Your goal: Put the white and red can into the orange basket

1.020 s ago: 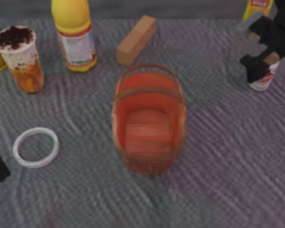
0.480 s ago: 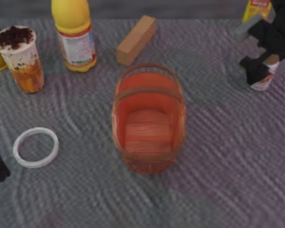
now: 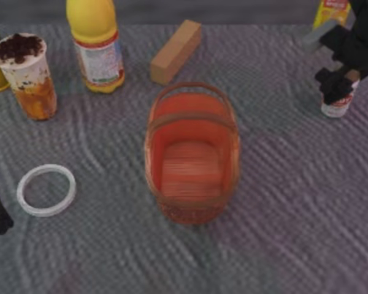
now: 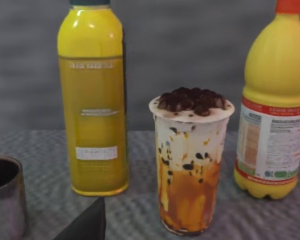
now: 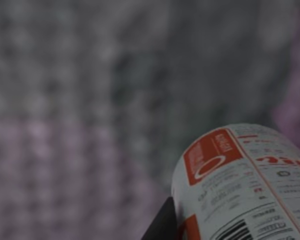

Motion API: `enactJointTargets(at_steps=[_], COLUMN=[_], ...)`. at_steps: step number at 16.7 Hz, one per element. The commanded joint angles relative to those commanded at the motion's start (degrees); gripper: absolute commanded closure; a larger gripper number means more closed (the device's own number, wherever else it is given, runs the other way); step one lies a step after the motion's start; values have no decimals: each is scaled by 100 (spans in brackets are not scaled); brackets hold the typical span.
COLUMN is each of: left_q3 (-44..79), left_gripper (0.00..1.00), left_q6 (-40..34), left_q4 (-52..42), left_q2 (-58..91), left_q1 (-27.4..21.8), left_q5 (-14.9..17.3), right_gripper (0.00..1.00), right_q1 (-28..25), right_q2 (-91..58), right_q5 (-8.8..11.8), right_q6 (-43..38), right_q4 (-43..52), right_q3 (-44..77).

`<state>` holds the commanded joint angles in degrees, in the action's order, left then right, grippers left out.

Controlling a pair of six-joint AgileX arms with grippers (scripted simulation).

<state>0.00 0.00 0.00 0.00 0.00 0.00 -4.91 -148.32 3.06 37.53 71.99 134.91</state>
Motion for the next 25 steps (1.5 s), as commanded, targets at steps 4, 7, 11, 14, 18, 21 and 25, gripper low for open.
enactJointTargets(at_steps=[4,7,11,14,18,21,25], left_q3=[0,0,0,0,0,0,0], left_gripper=[0,0,0,0,0,0,0], left_q6=[0,0,0,0,0,0,0], left_q4=[0,0,0,0,0,0,0], left_q2=[0,0,0,0,0,0,0], left_q1=[0,0,0,0,0,0,0], left_q5=[0,0,0,0,0,0,0], right_gripper=[100,100,100,100,100,100,100], right_q1=[0,0,22,-10,-151,-308,-574], right_q2=[0,0,-1,20,211,525,1164], right_q5=[0,0,1,111,723,1440,2606], right_q6=[0,0,-9,-76,-485,-956,-1678], right_q4=[0,0,3,-173,-1261,-2663,-5065], right_q3=[0,0,1,-109,-733,-1437,-2525])
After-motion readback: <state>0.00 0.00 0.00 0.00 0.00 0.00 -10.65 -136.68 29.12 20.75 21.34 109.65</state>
